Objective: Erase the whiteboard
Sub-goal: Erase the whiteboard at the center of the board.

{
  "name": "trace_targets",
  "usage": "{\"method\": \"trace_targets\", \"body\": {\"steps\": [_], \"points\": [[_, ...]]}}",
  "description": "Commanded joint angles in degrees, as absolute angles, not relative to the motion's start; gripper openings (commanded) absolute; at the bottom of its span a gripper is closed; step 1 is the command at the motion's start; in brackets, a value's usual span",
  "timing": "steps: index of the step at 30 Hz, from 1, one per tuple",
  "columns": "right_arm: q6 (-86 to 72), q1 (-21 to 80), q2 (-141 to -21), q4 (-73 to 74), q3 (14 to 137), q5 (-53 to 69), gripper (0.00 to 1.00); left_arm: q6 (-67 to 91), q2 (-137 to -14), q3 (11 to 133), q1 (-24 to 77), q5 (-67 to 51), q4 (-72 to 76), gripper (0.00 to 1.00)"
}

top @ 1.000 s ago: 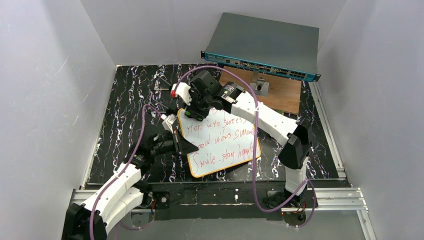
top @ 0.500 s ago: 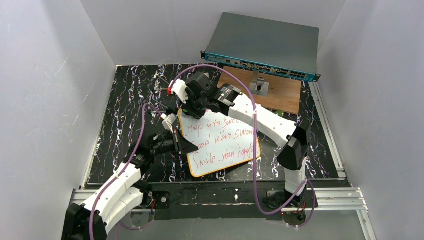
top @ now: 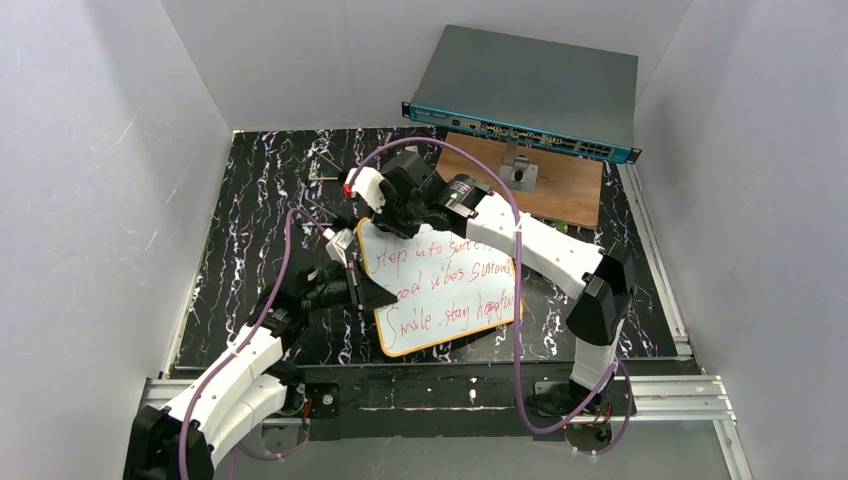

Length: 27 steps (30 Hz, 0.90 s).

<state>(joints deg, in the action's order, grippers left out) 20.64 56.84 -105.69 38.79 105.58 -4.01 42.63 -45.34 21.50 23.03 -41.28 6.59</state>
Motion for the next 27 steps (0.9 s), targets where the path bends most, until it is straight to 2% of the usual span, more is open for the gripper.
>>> {"method": "trace_targets", "body": {"steps": [1,6,13,19,22,27], "points": [[24.95,56.25,-104.32,45.22,103.36,6.04,0.01,34.15,-44.03,24.61,23.80,-42.74,9.40,0.00],[23.40,56.76,-105.00,46.53,106.19,10.05,0.01,34.27,-43.76,24.43,23.73,-42.78,9.59,0.00],[17.78,55.01,-105.70,40.82,107.65,-3.67,0.01,34.48,-43.82,24.35,23.76,-42.67,9.75,0.00],[19.24,52.92,-104.18,40.08,103.54,-4.87,0.01,34.26,-43.94,24.41,23.76,-42.71,9.67,0.00],[21.51,52.94,-102.89,40.69,100.81,-1.96,0.01,34.27,-43.88,24.33,23.73,-42.65,9.67,0.00],[26.30,53.56,-101.57,46.20,98.24,12.34,0.01,34.35,-44.03,24.35,23.78,-42.67,9.86,0.00]]}}
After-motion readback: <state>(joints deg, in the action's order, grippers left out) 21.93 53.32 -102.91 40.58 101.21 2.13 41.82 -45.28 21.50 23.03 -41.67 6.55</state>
